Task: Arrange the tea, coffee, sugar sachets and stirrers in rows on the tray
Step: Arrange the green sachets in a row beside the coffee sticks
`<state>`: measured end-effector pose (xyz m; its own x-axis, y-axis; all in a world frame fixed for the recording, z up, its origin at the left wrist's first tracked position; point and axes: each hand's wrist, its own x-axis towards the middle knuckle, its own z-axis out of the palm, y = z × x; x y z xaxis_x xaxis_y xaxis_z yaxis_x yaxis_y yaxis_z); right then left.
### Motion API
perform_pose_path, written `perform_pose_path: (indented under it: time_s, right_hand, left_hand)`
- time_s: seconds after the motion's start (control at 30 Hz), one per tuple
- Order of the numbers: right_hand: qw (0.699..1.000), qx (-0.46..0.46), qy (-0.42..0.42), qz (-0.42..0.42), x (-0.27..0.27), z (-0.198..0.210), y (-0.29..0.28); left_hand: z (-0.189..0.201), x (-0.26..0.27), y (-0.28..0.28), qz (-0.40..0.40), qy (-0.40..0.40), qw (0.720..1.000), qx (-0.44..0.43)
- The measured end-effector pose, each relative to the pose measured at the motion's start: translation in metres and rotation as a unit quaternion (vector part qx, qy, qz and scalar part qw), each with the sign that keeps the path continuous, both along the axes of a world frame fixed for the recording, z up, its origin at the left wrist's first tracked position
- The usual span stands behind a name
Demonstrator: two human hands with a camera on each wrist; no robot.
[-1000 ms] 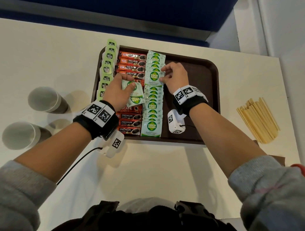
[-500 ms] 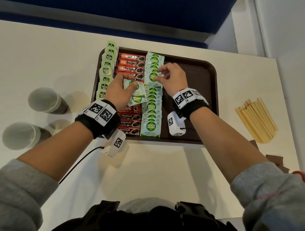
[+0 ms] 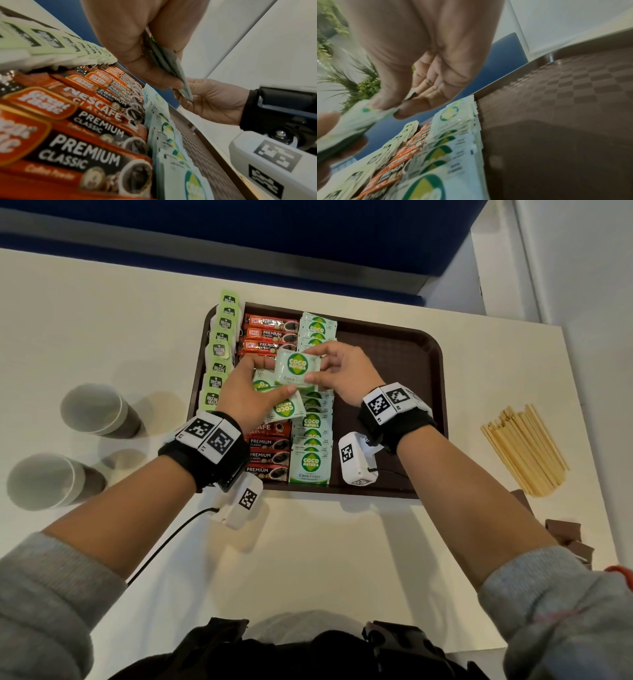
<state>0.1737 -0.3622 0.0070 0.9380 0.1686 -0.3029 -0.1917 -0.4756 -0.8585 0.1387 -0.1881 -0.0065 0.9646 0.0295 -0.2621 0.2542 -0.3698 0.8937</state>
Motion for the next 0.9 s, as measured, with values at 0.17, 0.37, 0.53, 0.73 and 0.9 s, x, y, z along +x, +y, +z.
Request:
perform_pose_path:
  time_s: [0.17, 0.37, 0.53, 0.73, 0.9]
  right_hand:
    - [0.997, -0.032, -0.034, -0.067, 0.007, -0.009, -0.015]
    - [0.993, -0.081, -0.021, -0.08, 0.005, -0.021, -0.017]
    - [0.99, -0.096, -0.017, -0.098, 0.002, -0.028, -0.016]
    - [0.987, -0.097, -0.018, -0.128, 0.002, -0.033, -0.016]
    - [0.986, -0.103, -0.024, -0.132, 0.002, -0.034, -0.017]
  left_hand:
    - [-0.004, 0.001, 0.005, 0.014, 0.012, 1.0, -0.008]
    - [-0.005, 0.002, 0.008, 0.018, 0.015, 1.0, -0.011]
    - [-0.006, 0.002, 0.009, 0.012, 0.019, 1.0, -0.004]
    - [-0.005, 0.001, 0.008, 0.011, 0.022, 1.0, 0.003]
    - [-0.003, 0.001, 0.007, 0.011, 0.025, 1.0, -0.001]
